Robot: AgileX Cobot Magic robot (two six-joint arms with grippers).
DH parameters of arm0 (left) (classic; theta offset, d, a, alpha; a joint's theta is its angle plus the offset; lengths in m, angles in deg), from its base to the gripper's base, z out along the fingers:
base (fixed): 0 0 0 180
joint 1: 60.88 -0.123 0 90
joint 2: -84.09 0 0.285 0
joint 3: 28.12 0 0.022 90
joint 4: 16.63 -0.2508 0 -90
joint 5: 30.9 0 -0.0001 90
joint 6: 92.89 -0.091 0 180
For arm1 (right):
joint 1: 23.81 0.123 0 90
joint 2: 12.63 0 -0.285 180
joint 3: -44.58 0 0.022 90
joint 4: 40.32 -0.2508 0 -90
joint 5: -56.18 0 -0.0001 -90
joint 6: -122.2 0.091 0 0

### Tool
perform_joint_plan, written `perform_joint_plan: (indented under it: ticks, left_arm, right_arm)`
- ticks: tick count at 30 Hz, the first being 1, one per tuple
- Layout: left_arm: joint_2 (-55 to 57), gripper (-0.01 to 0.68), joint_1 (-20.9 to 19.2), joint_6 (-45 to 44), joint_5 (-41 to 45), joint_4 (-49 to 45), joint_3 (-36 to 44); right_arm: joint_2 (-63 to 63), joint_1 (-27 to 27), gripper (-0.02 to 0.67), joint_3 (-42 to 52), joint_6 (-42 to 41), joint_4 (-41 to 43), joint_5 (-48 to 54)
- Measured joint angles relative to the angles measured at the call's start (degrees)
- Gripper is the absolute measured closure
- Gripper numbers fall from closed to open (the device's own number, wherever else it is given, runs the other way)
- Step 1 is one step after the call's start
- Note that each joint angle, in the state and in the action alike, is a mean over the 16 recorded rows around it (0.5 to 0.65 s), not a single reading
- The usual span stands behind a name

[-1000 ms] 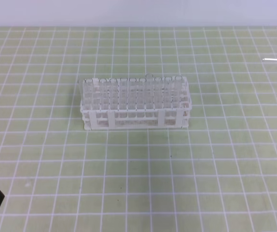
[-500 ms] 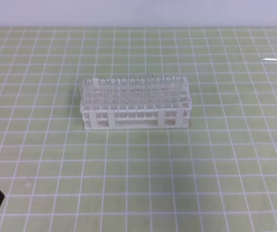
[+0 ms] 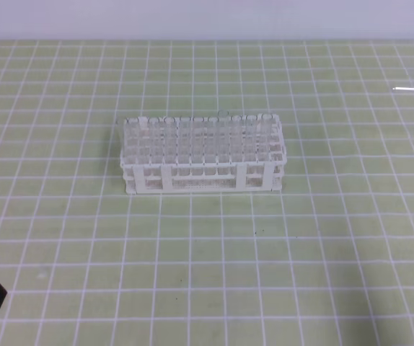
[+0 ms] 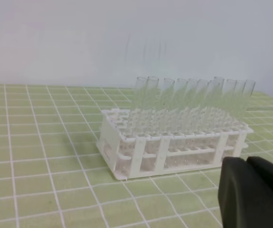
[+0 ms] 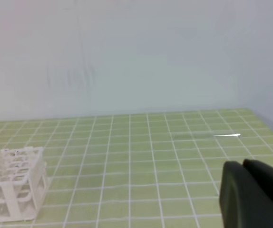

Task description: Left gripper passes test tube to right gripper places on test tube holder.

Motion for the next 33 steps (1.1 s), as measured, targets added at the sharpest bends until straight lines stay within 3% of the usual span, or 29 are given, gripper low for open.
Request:
perform_joint_plan:
  ticks: [11,26,33]
  left_arm:
    - [-0.1,0.675,0.0,0.0,0.2,0.0,-0.1]
    - [0.0,0.675,0.0,0.0,0.1,0.0,-0.1]
    - [-0.1,0.675,0.0,0.0,0.3,0.0,-0.2]
  right_arm:
    - [3.1,-1.2,0.665,6.3,-0.6,-1.5,1.6]
    - [3.0,-1.2,0.665,7.6,-13.5,-11.6,6.0]
    - [3.0,-1.2,0.665,7.6,-15.0,-13.0,6.1]
